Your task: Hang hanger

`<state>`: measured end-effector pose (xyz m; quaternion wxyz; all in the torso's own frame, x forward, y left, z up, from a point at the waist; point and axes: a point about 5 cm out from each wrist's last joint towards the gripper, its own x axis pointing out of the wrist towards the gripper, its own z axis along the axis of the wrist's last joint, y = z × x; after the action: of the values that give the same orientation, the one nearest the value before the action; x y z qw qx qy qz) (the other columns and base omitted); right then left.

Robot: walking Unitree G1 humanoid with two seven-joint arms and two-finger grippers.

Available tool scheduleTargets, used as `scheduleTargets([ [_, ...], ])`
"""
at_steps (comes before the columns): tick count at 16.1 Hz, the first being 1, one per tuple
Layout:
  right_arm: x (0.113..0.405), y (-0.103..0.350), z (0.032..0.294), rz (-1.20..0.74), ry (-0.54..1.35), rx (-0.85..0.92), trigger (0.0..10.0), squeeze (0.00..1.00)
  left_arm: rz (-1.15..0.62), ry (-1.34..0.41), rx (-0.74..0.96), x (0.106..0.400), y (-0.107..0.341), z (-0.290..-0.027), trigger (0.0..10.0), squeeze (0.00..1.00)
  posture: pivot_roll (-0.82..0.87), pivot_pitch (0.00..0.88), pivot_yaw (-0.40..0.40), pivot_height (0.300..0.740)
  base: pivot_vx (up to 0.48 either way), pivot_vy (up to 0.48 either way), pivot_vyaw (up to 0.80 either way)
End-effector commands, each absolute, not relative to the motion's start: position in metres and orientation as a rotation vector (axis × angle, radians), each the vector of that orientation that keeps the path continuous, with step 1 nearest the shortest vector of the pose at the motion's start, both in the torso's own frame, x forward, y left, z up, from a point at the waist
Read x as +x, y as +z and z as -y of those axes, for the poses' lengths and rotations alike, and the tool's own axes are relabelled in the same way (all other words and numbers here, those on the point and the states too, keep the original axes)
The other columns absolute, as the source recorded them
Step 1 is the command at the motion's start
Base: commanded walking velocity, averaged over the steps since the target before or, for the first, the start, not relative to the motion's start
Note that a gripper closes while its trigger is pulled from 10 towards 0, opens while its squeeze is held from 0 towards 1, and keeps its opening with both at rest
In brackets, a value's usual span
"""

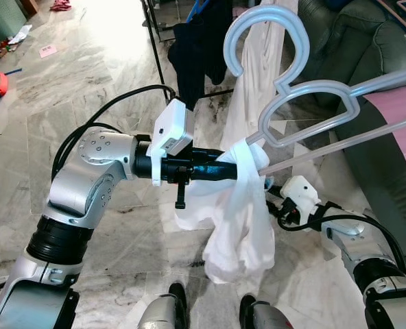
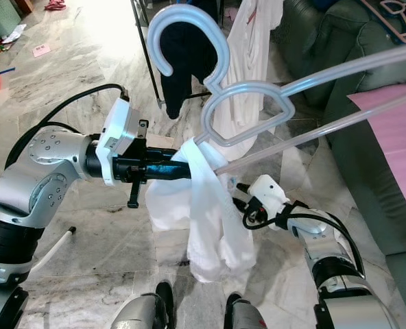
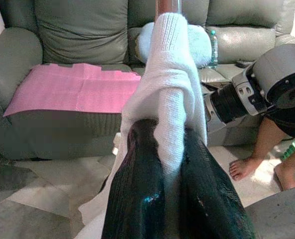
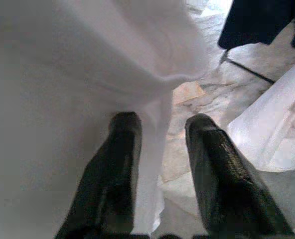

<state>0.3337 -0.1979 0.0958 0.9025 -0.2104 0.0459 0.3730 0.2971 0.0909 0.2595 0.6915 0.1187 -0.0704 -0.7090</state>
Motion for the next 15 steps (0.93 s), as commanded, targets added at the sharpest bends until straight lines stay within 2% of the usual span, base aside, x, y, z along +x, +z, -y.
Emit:
scheduleTargets([
  [1,0.334,0.098,0.201,-0.081,0.746,-0.443,0.0,0.0,0.182,-1.587,0.271,0.295,0.261,-0.092,0.0,0.0,0.08,0.264,0.078,0.74,0.0,0.0,0.0],
  [8,0.338,0.105,0.21,0.002,0.592,-0.371,0.0,0.0,0.183,-1.558,0.26,0.299,0.257,-0.093,0.0,0.0,0.07,0.264,0.075,0.74,0.0,0.0,0.0],
  [12,0.334,0.119,0.217,0.115,0.557,-0.337,0.0,0.0,0.177,-1.286,0.216,0.325,0.229,-0.102,0.0,0.0,0.06,0.266,0.067,0.74,0.0,0.0,0.0],
  [15,0.319,0.11,0.216,0.096,0.636,-0.335,0.0,0.0,0.151,-1.327,0.18,0.318,0.224,-0.101,0.0,0.0,0.05,0.267,0.061,0.74,0.0,0.0,0.0],
])
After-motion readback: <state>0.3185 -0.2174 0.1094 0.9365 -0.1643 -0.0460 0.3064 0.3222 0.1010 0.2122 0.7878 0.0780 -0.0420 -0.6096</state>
